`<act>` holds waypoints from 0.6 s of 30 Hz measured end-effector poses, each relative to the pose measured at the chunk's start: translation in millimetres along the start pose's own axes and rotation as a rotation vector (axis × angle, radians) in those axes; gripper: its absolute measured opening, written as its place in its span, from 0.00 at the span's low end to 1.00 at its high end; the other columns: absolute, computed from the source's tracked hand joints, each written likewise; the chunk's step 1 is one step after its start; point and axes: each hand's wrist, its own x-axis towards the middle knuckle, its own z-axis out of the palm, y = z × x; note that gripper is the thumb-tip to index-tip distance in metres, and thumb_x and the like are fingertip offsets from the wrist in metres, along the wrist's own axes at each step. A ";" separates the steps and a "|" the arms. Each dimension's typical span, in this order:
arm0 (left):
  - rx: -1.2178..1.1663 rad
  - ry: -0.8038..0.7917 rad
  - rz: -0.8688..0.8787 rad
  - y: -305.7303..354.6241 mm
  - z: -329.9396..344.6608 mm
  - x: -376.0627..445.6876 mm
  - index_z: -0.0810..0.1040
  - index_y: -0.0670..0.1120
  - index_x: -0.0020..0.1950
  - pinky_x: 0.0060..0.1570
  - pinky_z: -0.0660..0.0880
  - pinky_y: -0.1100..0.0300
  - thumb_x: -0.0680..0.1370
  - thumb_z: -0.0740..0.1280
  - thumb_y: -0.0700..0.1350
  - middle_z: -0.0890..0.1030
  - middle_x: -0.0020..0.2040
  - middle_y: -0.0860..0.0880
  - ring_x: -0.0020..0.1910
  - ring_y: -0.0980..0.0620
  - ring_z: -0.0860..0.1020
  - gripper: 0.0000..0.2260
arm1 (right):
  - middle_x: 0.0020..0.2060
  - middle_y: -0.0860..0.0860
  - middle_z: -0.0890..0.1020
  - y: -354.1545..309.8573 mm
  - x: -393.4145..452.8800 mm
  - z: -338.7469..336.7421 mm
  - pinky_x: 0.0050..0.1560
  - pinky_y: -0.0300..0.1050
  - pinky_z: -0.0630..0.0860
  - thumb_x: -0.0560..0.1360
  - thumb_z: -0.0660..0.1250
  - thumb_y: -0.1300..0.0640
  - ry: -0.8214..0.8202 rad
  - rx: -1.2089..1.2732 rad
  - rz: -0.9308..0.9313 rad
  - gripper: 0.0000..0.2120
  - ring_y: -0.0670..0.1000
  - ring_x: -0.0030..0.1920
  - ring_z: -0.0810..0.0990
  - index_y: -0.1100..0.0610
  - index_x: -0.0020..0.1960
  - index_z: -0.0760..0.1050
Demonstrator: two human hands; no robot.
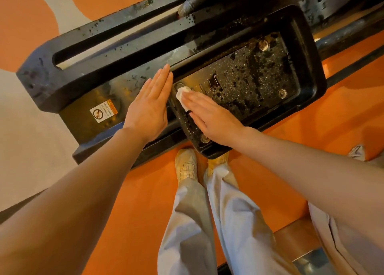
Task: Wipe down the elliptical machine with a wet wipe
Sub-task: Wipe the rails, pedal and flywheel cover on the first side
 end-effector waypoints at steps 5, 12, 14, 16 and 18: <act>0.028 -0.004 0.061 -7.1 -1.5 0.0 0.50 0.43 0.81 0.78 0.47 0.53 0.79 0.60 0.35 0.48 0.81 0.45 0.79 0.51 0.46 0.32 | 0.79 0.57 0.49 8.7 11.9 9.3 0.78 0.51 0.43 0.83 0.52 0.51 -0.137 -0.250 -0.038 0.29 0.54 0.79 0.45 0.61 0.79 0.49; 0.064 -0.035 0.108 -19.1 -6.3 1.7 0.50 0.44 0.81 0.77 0.45 0.56 0.79 0.62 0.34 0.48 0.81 0.46 0.79 0.52 0.46 0.34 | 0.79 0.57 0.46 22.0 19.8 4.2 0.78 0.53 0.46 0.83 0.51 0.47 -0.227 -0.304 -0.130 0.32 0.55 0.79 0.43 0.61 0.80 0.45; 0.077 -0.043 0.113 -19.2 -8.0 1.5 0.50 0.44 0.81 0.77 0.43 0.57 0.79 0.62 0.34 0.47 0.81 0.46 0.79 0.52 0.45 0.34 | 0.79 0.57 0.47 27.7 11.7 2.1 0.78 0.53 0.47 0.83 0.49 0.46 -0.274 -0.354 -0.214 0.31 0.56 0.79 0.43 0.61 0.80 0.47; 0.086 -0.052 0.117 -18.8 -9.1 1.5 0.49 0.44 0.81 0.77 0.43 0.57 0.79 0.62 0.35 0.46 0.81 0.46 0.79 0.52 0.45 0.34 | 0.79 0.57 0.48 34.9 5.8 -1.9 0.78 0.54 0.48 0.83 0.49 0.46 -0.329 -0.405 -0.312 0.30 0.56 0.79 0.44 0.60 0.80 0.48; 0.086 -0.056 0.111 -17.8 -10.0 1.3 0.48 0.44 0.81 0.77 0.43 0.57 0.80 0.61 0.35 0.46 0.81 0.47 0.79 0.52 0.45 0.34 | 0.79 0.56 0.48 42.5 -2.4 -6.6 0.78 0.53 0.48 0.83 0.50 0.46 -0.404 -0.443 -0.414 0.30 0.55 0.79 0.44 0.59 0.80 0.48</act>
